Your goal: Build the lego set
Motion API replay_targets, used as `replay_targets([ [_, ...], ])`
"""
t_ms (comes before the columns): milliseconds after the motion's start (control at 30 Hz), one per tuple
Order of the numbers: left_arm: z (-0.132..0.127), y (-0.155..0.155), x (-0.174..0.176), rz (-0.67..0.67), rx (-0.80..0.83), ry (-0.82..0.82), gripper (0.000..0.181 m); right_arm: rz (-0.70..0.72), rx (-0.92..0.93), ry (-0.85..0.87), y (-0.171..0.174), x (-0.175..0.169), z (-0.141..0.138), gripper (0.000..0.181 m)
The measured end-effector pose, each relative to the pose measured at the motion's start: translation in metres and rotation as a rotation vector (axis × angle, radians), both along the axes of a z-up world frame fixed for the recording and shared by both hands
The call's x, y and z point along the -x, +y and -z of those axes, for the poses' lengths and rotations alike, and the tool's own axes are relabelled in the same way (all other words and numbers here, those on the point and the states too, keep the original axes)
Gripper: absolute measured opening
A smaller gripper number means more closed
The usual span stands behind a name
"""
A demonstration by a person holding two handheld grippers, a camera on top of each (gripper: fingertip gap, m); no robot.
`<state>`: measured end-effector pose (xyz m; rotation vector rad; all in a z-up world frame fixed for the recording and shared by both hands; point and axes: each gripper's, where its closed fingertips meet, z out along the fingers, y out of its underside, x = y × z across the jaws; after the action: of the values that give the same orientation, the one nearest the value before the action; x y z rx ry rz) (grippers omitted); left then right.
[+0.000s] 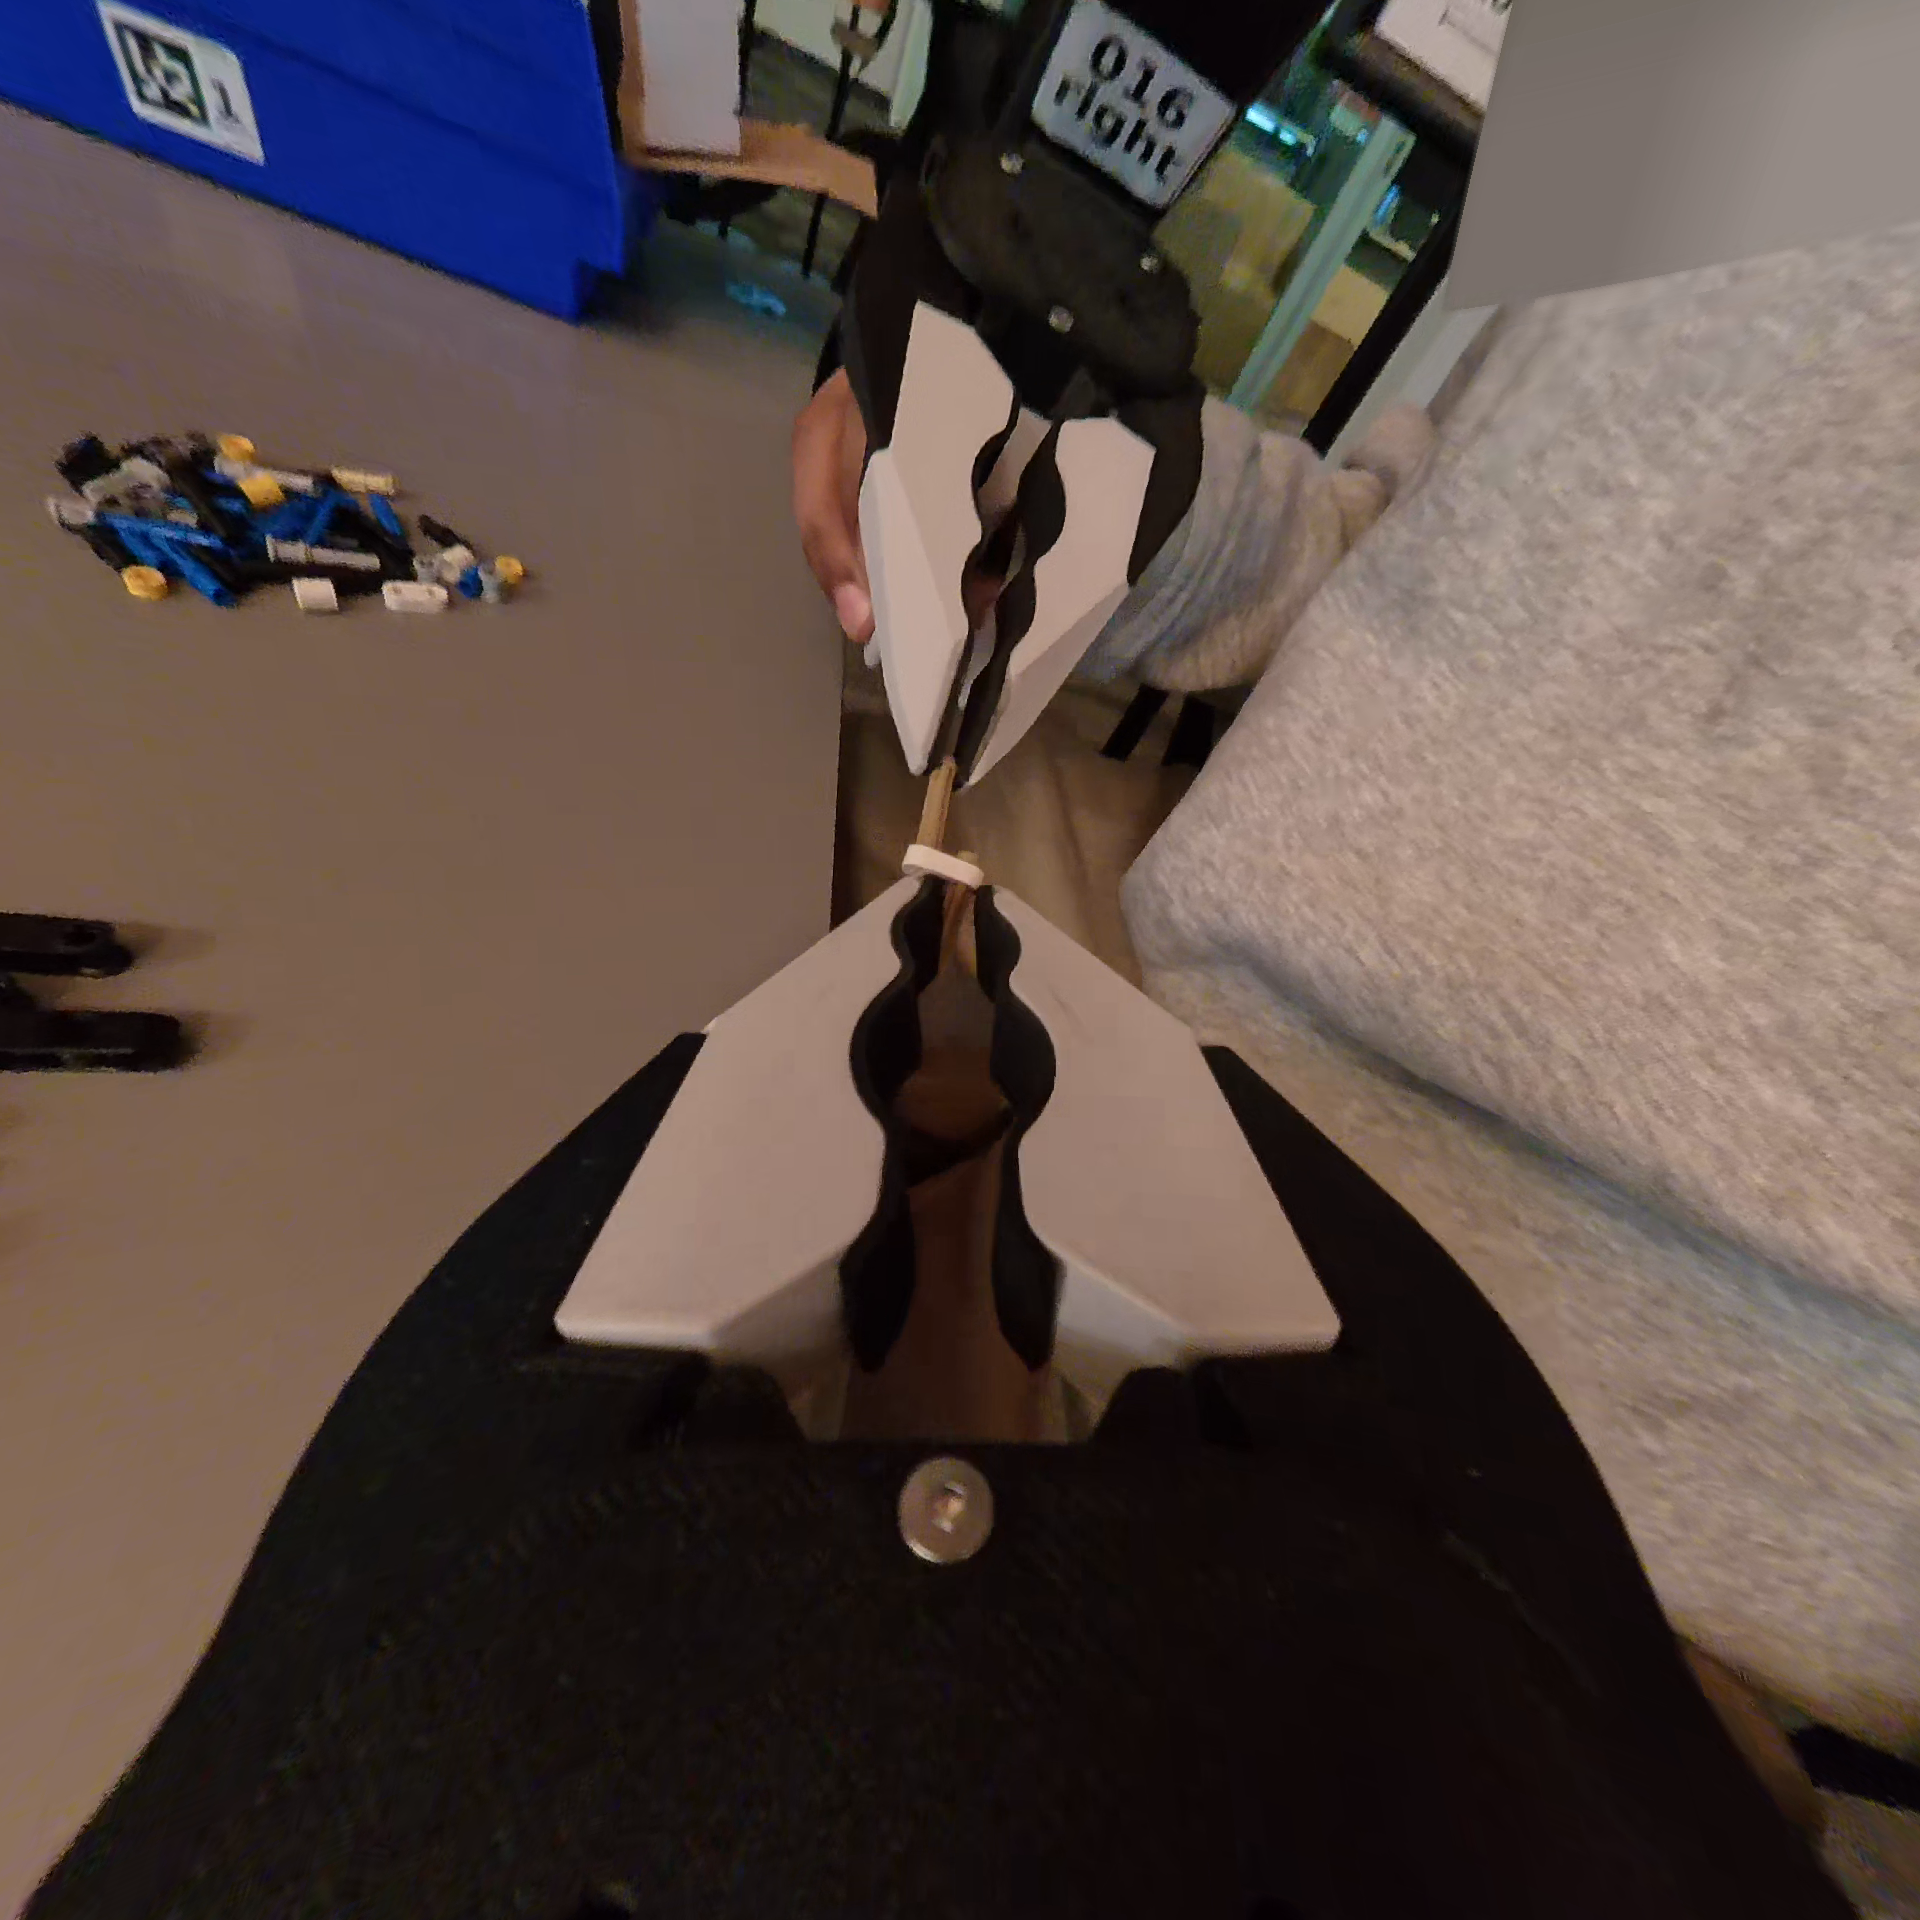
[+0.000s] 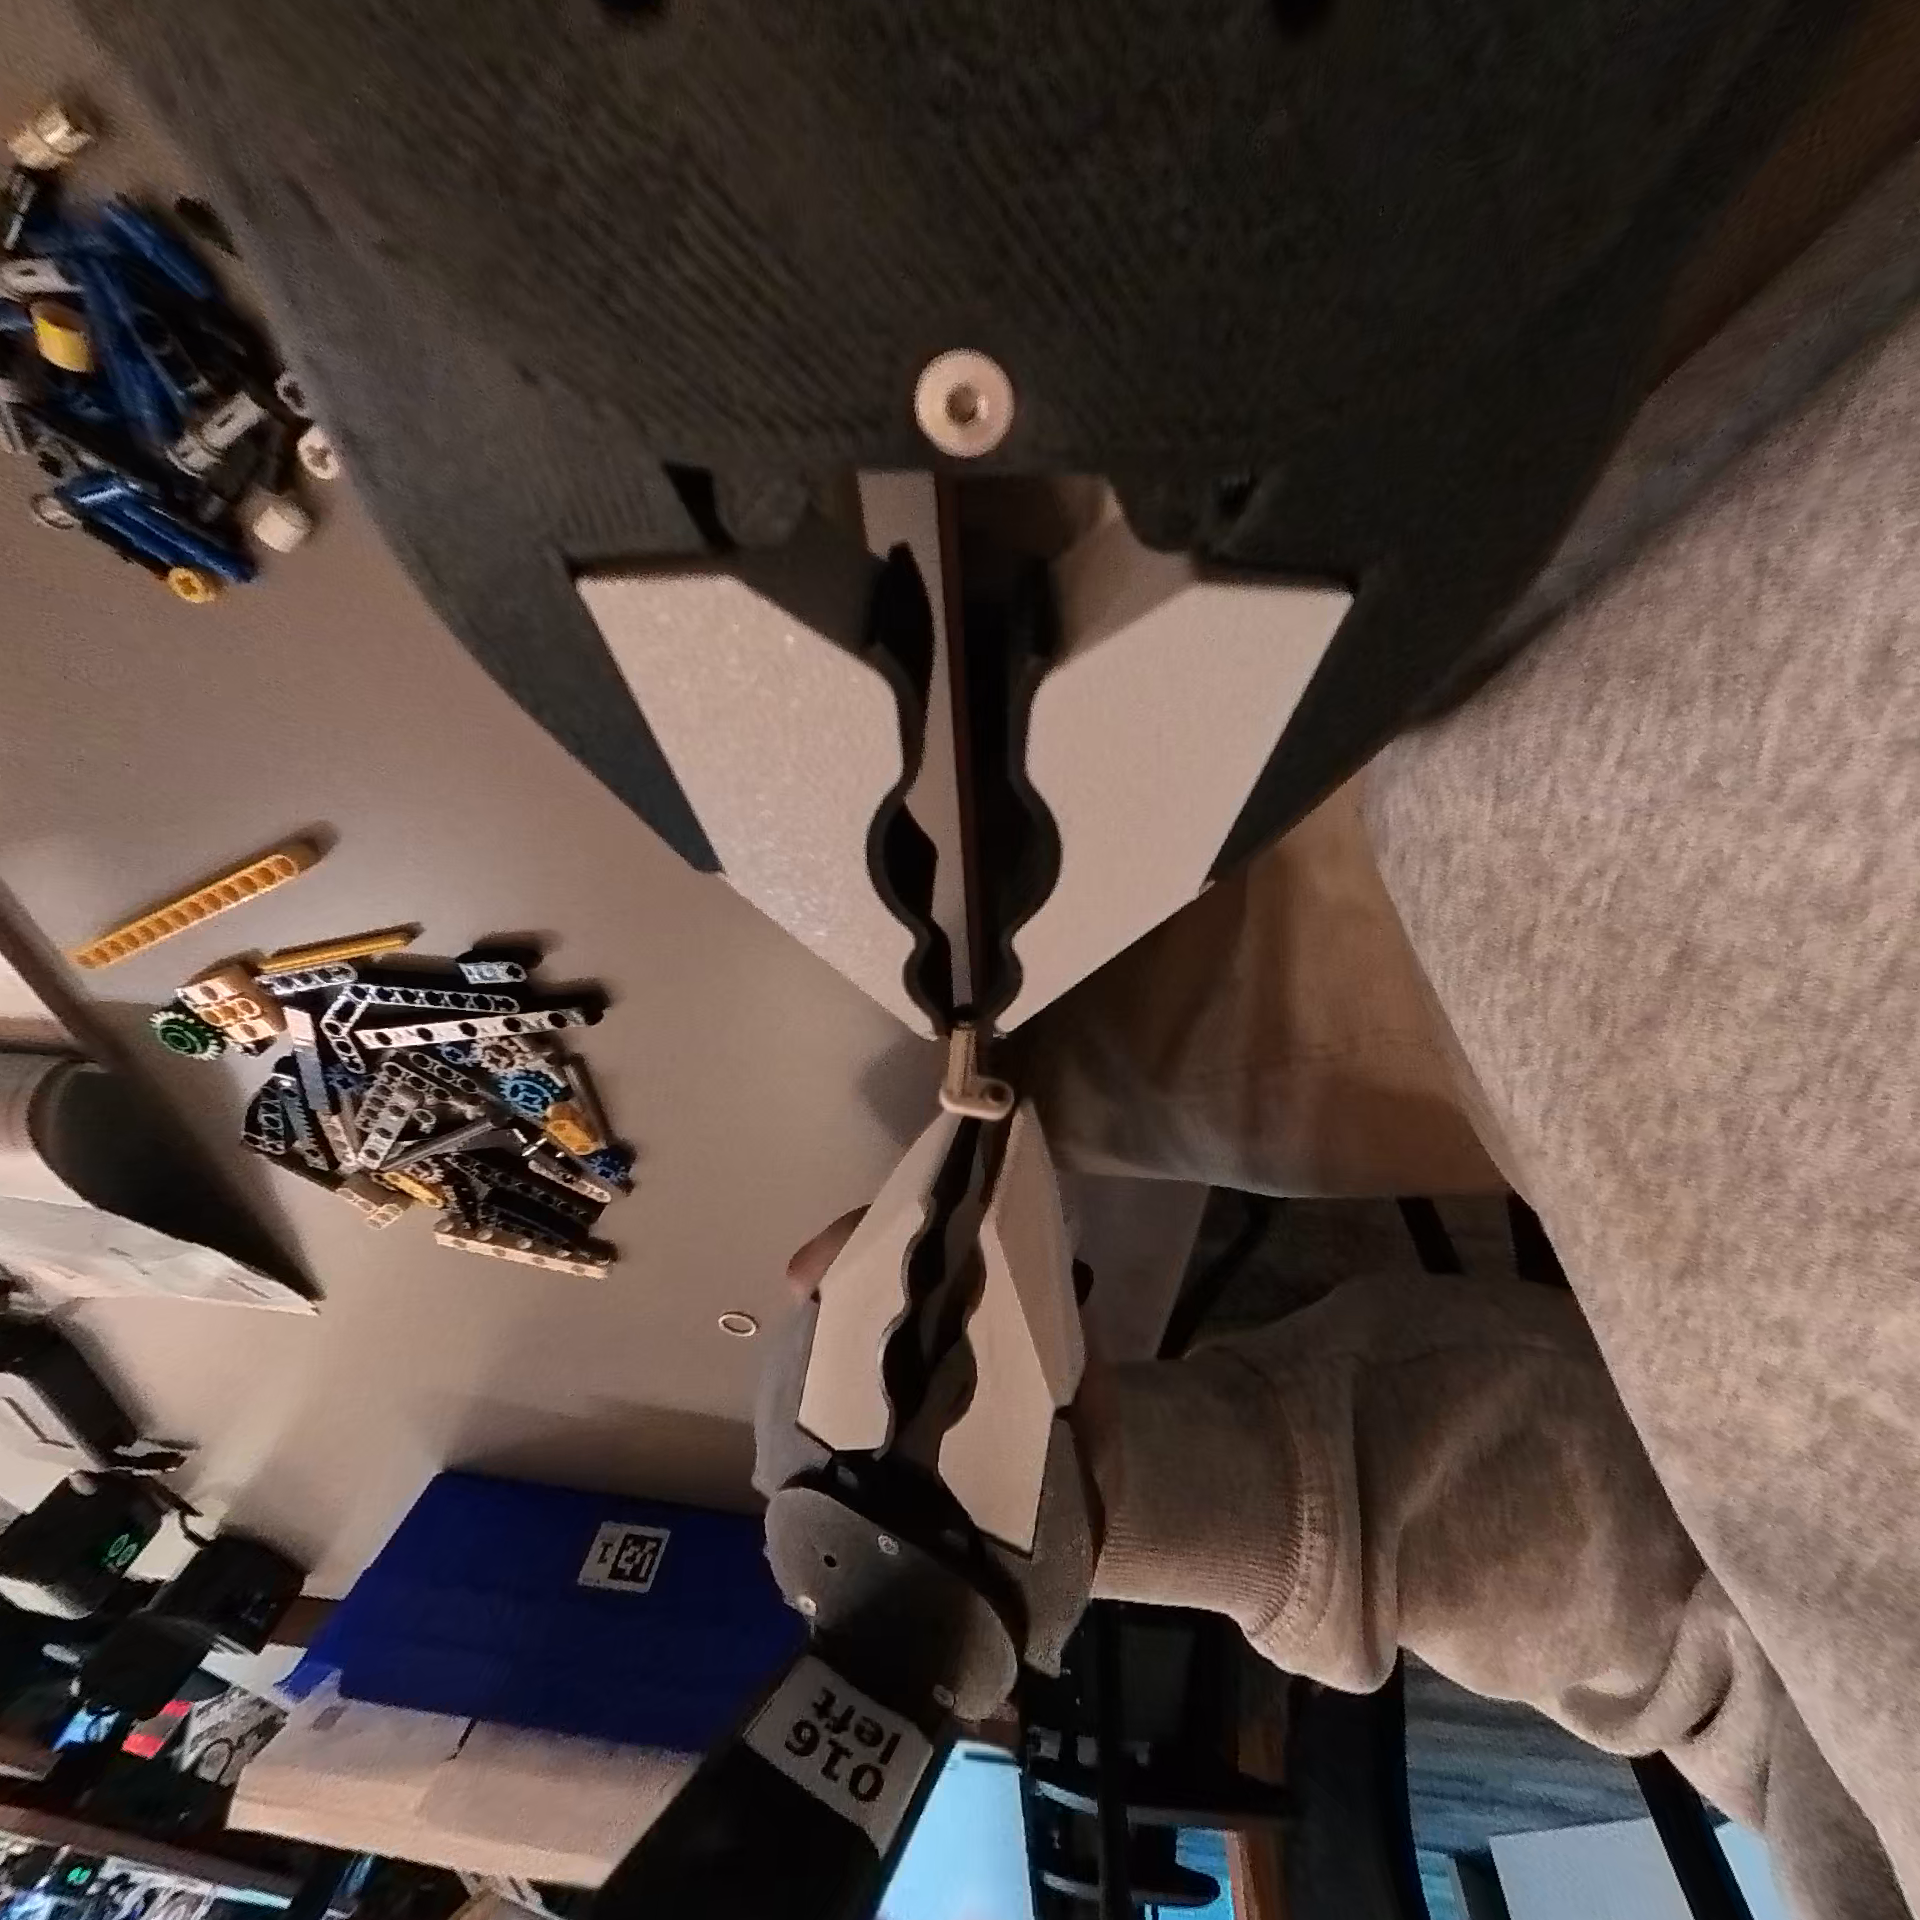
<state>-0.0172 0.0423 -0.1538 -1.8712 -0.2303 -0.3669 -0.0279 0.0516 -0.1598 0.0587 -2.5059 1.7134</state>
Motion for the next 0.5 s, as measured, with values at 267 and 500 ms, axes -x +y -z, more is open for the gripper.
replay_targets([
  [267,-0.0008,-0.0005,-0.0004,-0.002,0.01,0.006,0.003,0.002,0.004,-0.007,0.0004,-0.0006,-0.0016,0.003],
  [500,0.0033,-0.0003,0.0016,-0.015,0.041,0.009,0.002,0.009,-0.022,-0.002,0.0015,-0.0001,0.0026,0.003],
])
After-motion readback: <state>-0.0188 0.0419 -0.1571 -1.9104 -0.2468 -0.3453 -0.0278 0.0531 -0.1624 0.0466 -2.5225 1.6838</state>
